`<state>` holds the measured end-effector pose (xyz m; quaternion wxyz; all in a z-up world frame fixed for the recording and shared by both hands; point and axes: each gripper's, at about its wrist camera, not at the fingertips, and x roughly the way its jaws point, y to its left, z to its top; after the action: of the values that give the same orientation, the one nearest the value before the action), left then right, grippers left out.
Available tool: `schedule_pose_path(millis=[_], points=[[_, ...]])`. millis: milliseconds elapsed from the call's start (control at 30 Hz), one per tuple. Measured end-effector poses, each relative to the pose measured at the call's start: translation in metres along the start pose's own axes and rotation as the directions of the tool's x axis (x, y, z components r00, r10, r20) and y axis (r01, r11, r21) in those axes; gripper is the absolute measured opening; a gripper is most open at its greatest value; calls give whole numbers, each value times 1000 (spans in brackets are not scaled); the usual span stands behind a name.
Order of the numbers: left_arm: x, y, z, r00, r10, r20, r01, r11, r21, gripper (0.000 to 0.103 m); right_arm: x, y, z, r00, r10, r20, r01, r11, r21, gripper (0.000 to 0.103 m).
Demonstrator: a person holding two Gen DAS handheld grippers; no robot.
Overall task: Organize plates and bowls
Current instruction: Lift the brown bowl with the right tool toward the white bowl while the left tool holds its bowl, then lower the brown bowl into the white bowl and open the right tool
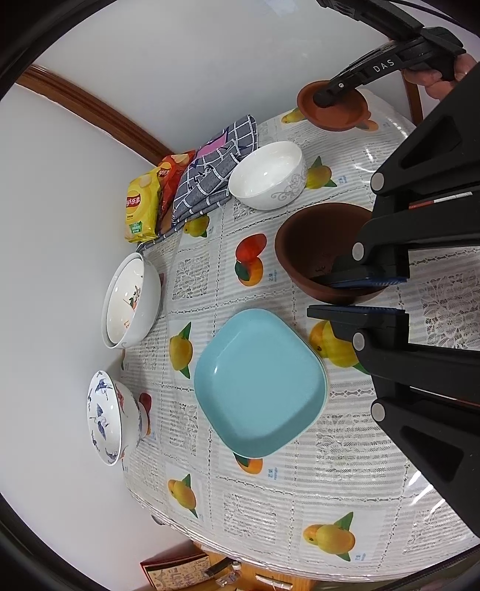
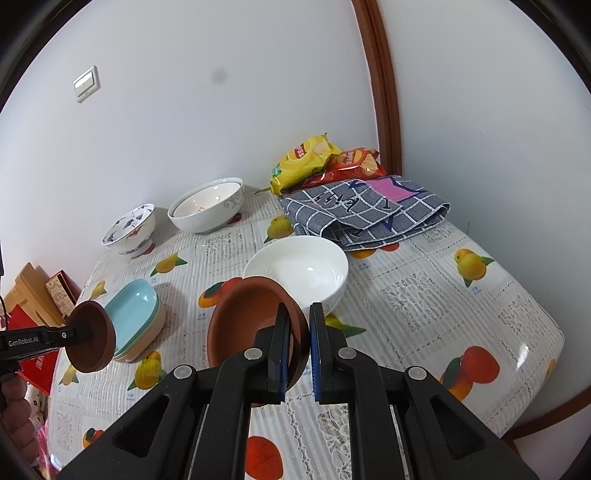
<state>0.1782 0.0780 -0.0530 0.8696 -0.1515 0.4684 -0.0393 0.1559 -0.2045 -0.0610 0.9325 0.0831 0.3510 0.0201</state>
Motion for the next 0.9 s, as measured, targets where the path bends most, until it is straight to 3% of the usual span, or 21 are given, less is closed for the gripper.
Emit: schedule_pose_path(millis=[900], points=[[31, -8, 30, 1000, 15, -10, -15, 1000, 14, 8, 58, 5, 36, 1000, -4, -11, 4, 999, -37, 10]])
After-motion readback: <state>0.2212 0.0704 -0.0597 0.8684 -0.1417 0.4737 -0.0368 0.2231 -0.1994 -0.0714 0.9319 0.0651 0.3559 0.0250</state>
